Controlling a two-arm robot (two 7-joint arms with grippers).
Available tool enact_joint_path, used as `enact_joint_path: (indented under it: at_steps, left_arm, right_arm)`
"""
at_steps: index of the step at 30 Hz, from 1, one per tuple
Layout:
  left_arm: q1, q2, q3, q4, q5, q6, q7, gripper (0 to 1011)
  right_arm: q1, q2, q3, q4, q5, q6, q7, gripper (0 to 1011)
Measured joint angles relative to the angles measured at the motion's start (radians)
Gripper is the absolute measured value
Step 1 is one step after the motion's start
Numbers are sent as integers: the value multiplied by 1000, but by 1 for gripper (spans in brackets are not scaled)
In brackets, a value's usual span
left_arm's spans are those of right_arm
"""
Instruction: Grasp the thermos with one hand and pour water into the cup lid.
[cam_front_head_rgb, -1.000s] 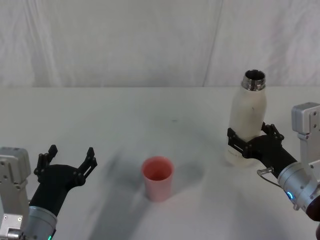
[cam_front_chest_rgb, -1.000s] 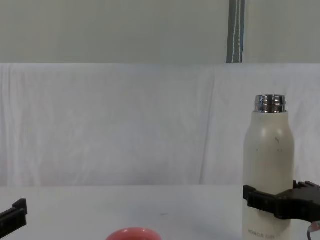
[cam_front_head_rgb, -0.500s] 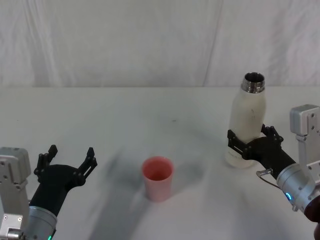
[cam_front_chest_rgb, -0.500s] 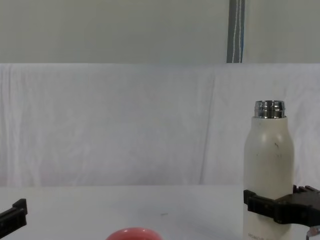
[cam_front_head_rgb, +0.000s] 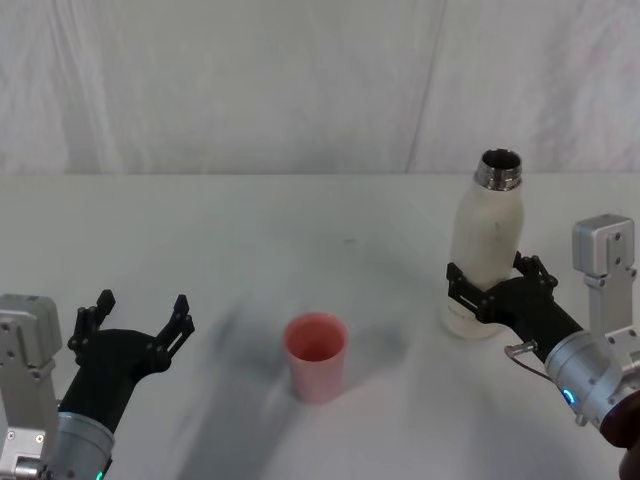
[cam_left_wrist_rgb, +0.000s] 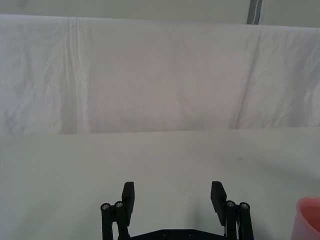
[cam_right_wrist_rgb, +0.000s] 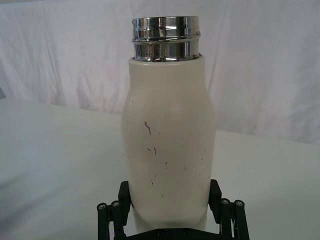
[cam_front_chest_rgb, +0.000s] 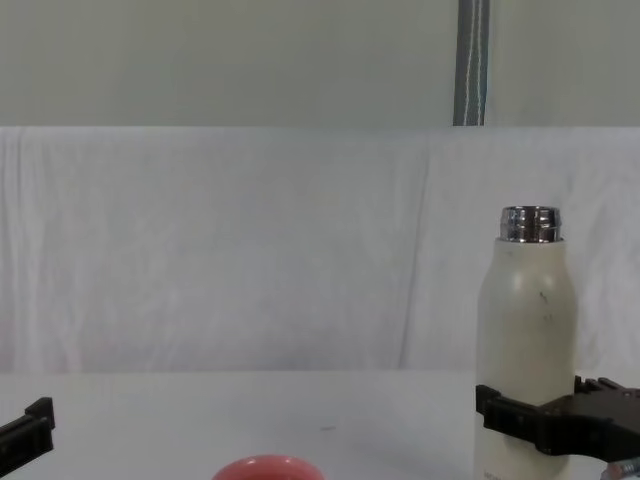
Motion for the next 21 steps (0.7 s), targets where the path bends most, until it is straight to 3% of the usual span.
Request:
enact_joint_path:
  at_steps: [21]
  left_arm:
    - [0,0,0,0,0,0,0,1001]
  right_arm:
    - [-4,-3,-8,13,-8,-1,-1,953]
